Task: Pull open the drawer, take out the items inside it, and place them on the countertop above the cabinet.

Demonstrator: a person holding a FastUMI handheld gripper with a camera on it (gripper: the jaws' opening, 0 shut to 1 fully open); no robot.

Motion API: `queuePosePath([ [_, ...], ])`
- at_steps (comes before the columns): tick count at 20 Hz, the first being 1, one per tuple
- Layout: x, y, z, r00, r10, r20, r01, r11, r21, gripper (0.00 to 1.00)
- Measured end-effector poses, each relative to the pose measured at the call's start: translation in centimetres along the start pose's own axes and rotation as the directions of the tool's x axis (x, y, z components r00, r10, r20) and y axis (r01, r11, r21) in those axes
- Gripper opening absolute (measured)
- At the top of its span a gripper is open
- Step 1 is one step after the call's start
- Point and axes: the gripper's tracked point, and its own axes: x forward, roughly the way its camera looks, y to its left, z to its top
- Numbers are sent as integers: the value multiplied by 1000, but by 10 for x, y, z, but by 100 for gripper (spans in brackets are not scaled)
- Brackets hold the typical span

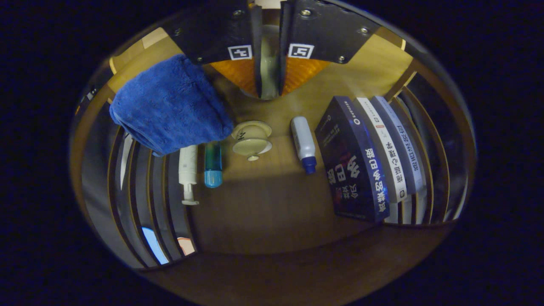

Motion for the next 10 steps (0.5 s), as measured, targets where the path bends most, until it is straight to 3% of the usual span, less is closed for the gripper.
queuePosePath([
  [2, 0, 3, -9, 999, 8, -41, -8, 1000, 9, 22],
  [10, -60, 9, -6, 998, 35, -44, -31, 997, 68, 89],
])
